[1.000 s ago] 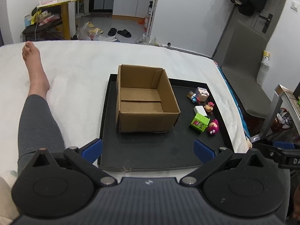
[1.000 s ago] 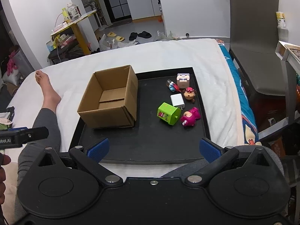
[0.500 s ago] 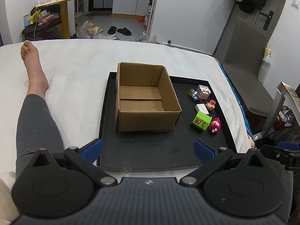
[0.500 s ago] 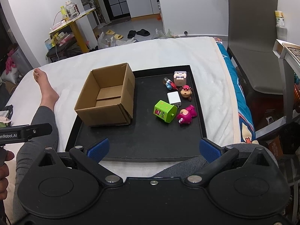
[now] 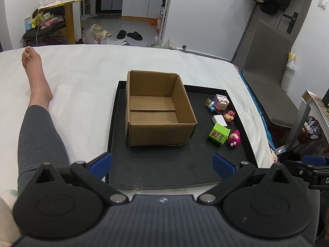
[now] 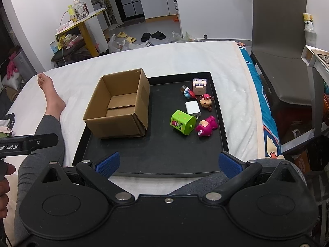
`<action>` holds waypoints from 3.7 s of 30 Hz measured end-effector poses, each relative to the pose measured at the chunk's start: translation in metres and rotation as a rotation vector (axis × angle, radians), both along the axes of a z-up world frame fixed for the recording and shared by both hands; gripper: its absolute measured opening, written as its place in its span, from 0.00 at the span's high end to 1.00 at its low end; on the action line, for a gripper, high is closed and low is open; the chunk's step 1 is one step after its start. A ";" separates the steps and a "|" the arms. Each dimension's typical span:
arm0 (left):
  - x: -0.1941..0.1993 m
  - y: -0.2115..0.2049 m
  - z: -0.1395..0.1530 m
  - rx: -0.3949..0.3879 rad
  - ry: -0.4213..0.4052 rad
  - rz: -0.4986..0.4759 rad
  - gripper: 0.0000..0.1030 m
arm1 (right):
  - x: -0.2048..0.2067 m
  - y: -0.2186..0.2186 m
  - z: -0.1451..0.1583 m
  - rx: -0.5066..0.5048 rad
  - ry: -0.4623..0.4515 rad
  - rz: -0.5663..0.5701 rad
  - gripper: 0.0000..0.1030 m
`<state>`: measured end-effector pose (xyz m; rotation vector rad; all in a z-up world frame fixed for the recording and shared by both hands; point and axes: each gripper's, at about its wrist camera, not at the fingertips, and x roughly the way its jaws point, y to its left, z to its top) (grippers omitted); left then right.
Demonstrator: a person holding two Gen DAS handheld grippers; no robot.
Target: Organize rigid objects
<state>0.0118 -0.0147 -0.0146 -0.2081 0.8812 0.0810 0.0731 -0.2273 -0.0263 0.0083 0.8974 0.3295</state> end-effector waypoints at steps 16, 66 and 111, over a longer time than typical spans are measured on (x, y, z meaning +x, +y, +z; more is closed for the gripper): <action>-0.002 0.001 0.003 0.000 -0.003 0.004 0.00 | -0.001 0.001 0.003 -0.002 0.001 0.005 0.00; 0.020 0.020 -0.016 0.022 0.045 0.036 0.00 | 0.014 -0.007 -0.016 0.033 -0.005 -0.042 0.00; 0.129 0.061 -0.075 -0.130 0.071 0.229 0.39 | 0.132 -0.038 -0.096 0.232 0.208 -0.214 0.56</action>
